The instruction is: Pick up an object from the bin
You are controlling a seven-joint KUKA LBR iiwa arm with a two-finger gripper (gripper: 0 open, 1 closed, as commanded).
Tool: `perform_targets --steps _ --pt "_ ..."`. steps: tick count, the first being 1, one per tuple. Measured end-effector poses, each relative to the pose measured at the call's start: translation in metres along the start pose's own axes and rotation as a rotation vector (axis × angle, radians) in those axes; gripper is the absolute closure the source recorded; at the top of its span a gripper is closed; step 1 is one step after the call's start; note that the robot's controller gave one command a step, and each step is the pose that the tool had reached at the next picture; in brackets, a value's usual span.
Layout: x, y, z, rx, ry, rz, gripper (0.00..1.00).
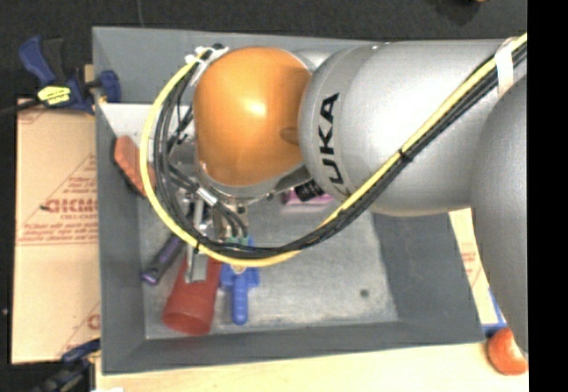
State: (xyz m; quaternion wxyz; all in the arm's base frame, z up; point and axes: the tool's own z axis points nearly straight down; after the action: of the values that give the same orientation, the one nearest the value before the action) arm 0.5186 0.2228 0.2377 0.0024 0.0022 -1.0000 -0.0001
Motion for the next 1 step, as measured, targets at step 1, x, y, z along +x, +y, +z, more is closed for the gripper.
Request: perform_targets --steps 1 --pt "-0.0020 -0.0014 -0.0040 -0.002 -0.007 0.005 0.00"
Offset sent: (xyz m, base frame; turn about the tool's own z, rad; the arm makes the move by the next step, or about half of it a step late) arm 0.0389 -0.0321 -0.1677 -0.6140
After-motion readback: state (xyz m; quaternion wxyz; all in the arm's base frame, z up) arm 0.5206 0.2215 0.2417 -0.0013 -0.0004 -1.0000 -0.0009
